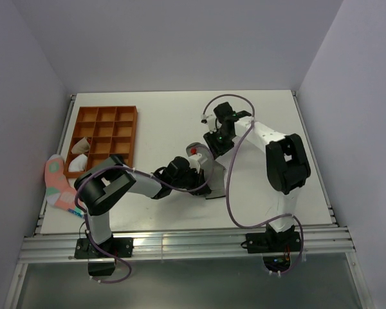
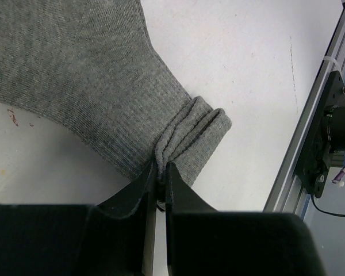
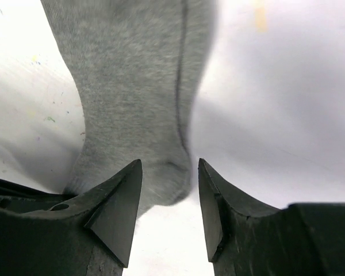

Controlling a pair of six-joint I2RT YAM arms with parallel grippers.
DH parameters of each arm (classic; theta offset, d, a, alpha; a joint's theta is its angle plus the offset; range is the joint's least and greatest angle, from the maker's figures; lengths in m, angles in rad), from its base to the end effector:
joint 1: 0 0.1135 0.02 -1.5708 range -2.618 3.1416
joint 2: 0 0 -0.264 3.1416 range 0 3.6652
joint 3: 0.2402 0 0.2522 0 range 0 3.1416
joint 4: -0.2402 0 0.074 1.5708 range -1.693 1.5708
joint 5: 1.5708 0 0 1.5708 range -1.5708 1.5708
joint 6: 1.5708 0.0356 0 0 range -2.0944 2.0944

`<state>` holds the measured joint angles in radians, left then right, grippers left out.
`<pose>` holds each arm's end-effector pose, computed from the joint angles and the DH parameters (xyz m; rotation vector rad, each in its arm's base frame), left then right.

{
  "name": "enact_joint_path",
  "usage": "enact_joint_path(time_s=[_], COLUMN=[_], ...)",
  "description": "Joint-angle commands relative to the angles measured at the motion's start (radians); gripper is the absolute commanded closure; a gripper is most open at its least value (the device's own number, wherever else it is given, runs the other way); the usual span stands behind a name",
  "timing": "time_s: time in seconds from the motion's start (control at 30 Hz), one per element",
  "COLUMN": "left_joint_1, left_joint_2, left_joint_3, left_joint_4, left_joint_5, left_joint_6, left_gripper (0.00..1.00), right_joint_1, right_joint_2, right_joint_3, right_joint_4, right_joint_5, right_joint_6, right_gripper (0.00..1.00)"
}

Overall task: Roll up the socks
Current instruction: Roll the sock at the center of the board.

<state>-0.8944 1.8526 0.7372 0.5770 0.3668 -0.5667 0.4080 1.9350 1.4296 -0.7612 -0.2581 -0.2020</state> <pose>0.2073 -0.2787 0.1185 0.6198 2.2505 -1.1999 0.3543 0.1630 0.1906 -0.9060 2.6899 0.4110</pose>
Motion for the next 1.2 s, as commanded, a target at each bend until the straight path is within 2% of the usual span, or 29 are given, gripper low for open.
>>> enact_joint_path(time_s=[0.0,0.13,0.27,0.43,0.63,0.77,1.0,1.17], left_joint_1=[-0.012,-0.012,-0.012,-0.012,-0.011,-0.005,0.011,0.012], left_joint_2=[0.04,0.051,0.079,0.111,0.148,0.152,0.178,0.194], left_joint_3=[-0.007,0.031,0.068,0.128,0.189,0.202,0.237,0.257], left_joint_4=[-0.209,-0.262,-0.311,-0.402,-0.496,-0.54,-0.604,-0.617], left_joint_5=[-0.039,-0.02,0.012,0.032,0.058,0.095,0.121,0.146], left_joint_6=[-0.004,-0.015,-0.021,-0.021,-0.015,-0.022,-0.021,-0.022], left_gripper=[1.0,1.0,1.0,1.0,1.0,1.0,1.0,1.0], right_joint_1=[-0.059,-0.126,-0.164,-0.175,-0.167,-0.114,0.099,0.176], right_joint_2=[-0.132,-0.223,-0.397,-0.583,-0.794,-0.881,-0.916,-0.912], right_joint_3=[-0.02,-0.072,-0.257,-0.486,-0.638,-0.71,-0.81,-0.847], right_joint_4=[0.054,0.045,0.118,0.187,0.172,0.161,0.181,0.211], right_joint_5=[-0.001,-0.032,-0.044,-0.113,-0.224,-0.236,-0.188,-0.132], right_joint_6=[-0.005,-0.094,-0.23,-0.428,-0.638,-0.741,-0.732,-0.741], right_gripper=[0.48,0.52,0.54,0.56,0.55,0.55,0.57,0.56])
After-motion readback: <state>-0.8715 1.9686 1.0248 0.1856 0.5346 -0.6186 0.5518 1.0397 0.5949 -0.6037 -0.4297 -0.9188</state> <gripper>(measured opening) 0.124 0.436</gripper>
